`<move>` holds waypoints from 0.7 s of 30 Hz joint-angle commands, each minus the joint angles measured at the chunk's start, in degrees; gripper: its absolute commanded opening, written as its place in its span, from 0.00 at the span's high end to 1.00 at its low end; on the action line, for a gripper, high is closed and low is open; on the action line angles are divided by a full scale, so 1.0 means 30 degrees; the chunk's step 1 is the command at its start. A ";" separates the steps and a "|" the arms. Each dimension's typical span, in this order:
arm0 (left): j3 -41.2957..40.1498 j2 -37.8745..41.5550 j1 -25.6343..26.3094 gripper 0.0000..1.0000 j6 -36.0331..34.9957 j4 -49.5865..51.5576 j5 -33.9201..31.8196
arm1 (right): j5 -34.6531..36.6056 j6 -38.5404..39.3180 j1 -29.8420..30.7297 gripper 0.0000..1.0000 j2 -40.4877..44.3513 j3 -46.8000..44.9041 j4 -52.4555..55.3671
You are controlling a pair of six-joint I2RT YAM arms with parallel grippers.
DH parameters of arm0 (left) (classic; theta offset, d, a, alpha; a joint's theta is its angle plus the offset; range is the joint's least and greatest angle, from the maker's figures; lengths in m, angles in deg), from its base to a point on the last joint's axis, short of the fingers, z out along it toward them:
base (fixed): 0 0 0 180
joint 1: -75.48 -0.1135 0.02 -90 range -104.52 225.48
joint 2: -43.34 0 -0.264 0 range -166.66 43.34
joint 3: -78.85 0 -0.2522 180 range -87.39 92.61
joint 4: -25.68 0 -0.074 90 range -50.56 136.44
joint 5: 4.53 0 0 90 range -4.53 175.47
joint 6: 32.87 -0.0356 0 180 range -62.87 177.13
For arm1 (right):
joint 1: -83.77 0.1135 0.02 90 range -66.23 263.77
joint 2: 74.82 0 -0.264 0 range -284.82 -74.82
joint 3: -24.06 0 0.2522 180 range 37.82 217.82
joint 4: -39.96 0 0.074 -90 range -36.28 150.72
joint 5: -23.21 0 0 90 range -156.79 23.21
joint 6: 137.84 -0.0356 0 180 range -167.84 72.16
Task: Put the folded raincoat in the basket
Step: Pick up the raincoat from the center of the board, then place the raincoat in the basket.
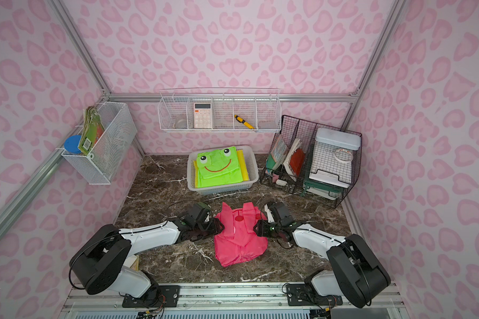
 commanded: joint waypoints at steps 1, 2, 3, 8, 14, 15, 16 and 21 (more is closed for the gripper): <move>-0.0180 -0.0388 0.0023 0.54 0.0238 0.1691 0.0349 | -0.0597 -0.0455 0.0504 0.40 -0.0418 0.0111 0.0254; -0.0165 -0.0370 0.0034 0.57 0.0238 0.1733 0.0291 | -0.0575 -0.0531 0.0632 0.43 -0.0468 0.0165 0.0210; -0.0203 -0.0320 0.0034 0.61 0.0238 0.1791 0.0236 | -0.0474 -0.0588 0.0747 0.47 -0.0515 0.0202 0.0167; -0.0137 0.0214 0.0006 0.83 0.0035 0.2271 -0.0072 | -0.0465 -0.0827 0.0951 0.72 -0.0206 0.0265 -0.0138; 0.0491 0.1442 0.0020 1.00 -0.0403 0.3571 -0.0753 | -0.0226 -0.0907 0.1635 0.82 0.0069 0.1213 0.0066; 0.0648 0.1788 0.0011 1.00 -0.0475 0.3939 -0.0996 | -0.0167 -0.0902 0.1752 0.83 0.0092 0.1526 0.0174; 0.0887 0.2187 0.0034 1.00 -0.0613 0.4374 -0.1301 | -0.0102 -0.0894 0.1805 0.84 0.0165 0.1846 0.0302; 0.2698 0.4125 0.0005 1.00 -0.1631 0.7159 -0.3207 | 0.0031 -0.0631 0.1874 0.88 0.0562 0.3581 0.0772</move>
